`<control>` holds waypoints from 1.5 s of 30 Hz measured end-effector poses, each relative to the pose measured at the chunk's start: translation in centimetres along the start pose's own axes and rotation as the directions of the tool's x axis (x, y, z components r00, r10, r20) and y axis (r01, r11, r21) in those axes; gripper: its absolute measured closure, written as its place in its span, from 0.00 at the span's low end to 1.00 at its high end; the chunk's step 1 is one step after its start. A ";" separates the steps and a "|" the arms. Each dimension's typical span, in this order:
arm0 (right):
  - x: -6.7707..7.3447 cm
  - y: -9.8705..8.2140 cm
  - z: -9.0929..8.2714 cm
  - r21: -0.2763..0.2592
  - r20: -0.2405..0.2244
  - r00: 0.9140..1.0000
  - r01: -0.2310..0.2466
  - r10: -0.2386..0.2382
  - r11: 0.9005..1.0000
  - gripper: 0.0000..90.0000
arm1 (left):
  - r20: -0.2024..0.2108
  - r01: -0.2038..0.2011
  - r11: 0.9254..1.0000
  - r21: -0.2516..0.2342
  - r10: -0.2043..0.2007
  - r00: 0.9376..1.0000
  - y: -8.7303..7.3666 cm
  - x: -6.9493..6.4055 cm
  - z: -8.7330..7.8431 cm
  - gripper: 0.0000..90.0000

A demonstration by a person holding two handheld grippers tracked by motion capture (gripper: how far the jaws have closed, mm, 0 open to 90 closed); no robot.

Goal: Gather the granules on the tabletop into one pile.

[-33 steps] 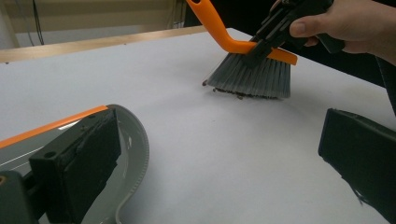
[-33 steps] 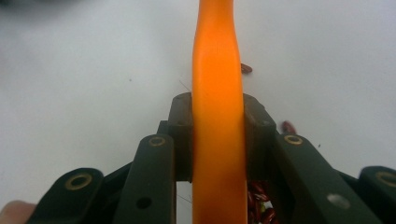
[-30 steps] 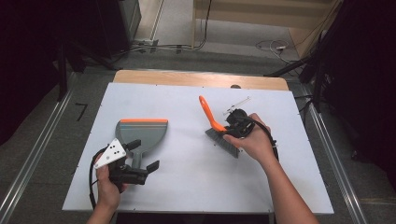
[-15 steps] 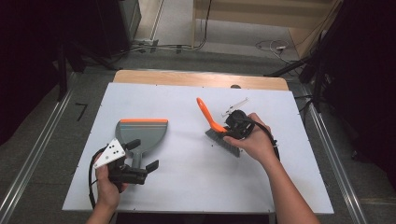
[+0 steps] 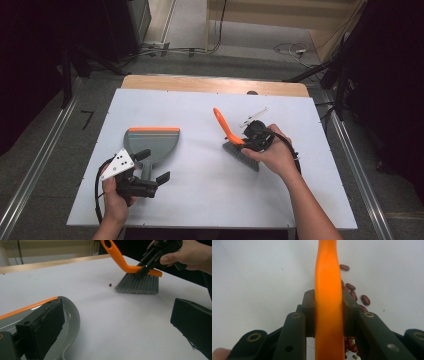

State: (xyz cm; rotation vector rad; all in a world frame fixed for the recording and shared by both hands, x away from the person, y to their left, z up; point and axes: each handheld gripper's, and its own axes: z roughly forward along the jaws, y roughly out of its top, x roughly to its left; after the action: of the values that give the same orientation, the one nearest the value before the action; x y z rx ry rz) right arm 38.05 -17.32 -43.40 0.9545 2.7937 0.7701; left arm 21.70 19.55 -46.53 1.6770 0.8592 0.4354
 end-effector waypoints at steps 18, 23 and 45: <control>-3.2 -3.9 -4.1 -0.125 0.212 0.952 -0.198 0.221 0.972 0.76 | 0.004 -0.004 1.000 0.007 0.004 1.000 0.0 -0.2 0.2 0.00; -3.5 -4.1 -2.7 -0.095 0.317 0.910 -0.250 0.267 0.964 0.76 | 0.005 -0.006 1.000 0.010 0.006 1.000 0.0 -0.3 0.3 0.00; -1.0 2.0 -1.4 -0.083 0.267 0.963 -0.007 0.029 0.997 0.76 | 0.001 0.000 1.000 0.001 0.000 1.000 0.0 -0.1 0.0 0.00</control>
State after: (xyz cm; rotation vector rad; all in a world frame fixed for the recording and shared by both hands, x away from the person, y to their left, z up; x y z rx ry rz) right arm 39.62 -17.16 -41.30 0.9891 2.5058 0.6925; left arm 21.70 19.48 -46.49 1.6778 0.8590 0.4338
